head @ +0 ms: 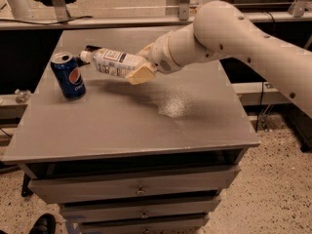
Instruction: Move blue plastic bottle near pepsi can
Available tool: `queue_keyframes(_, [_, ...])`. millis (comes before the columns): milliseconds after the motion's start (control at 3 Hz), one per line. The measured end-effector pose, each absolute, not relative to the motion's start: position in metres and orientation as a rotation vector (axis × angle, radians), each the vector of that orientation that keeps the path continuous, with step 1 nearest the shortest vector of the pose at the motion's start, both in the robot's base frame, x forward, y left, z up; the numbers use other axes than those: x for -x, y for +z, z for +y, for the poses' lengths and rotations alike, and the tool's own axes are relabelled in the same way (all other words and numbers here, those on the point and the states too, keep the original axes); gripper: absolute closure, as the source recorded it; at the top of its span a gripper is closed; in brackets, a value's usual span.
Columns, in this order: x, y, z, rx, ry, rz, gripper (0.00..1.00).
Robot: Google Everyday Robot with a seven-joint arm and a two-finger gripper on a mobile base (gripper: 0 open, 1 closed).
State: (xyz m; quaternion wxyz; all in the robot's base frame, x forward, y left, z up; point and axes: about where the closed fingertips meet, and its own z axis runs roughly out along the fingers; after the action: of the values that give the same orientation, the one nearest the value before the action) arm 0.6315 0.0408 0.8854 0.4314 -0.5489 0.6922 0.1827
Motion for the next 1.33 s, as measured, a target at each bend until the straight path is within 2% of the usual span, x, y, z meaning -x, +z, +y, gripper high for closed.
queue_keyframes(1000, [-0.621,0.859,0.088,1.461,0.501,1.710,1.00])
queue_keyframes(1333, [-0.614,0.855,0.096,1.506,0.522,1.705,0.83])
